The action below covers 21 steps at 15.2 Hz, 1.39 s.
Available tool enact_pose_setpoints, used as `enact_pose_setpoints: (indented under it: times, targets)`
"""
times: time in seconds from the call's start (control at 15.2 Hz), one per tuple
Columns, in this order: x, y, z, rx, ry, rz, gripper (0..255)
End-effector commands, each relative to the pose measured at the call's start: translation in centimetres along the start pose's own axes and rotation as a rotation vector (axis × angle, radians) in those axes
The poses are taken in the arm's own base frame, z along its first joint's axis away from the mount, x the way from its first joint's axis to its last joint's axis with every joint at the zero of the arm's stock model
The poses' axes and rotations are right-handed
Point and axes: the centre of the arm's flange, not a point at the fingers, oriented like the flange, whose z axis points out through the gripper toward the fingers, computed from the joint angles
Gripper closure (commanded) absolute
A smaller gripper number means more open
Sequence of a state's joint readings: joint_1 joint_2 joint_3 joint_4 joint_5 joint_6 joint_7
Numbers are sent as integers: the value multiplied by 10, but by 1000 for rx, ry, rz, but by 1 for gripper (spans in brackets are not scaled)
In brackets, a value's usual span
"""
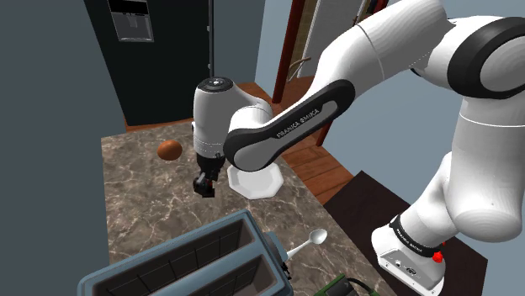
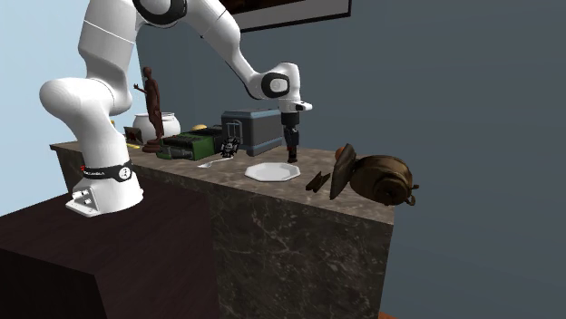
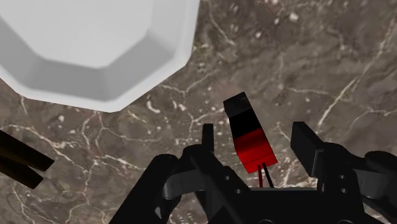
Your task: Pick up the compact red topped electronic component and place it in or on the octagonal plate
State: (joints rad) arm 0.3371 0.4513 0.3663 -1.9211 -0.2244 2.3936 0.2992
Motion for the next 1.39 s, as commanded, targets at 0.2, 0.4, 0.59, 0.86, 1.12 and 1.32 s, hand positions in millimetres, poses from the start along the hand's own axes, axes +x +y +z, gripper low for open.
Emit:
enact_pose_setpoints:
  times: [0.2, 0.4, 0.59, 0.86, 1.12, 1.32]
  targets:
    - [0, 0, 0, 0, 0, 0, 255]
    - [0, 0, 0, 0, 0, 0, 255]
    - [0, 0, -5, 0, 0, 0, 255]
    - [2, 0, -26, 0, 0, 0, 255]
    - [3, -1, -47, 0, 0, 0, 255]
    - [4, -1, -63, 0, 0, 0, 255]
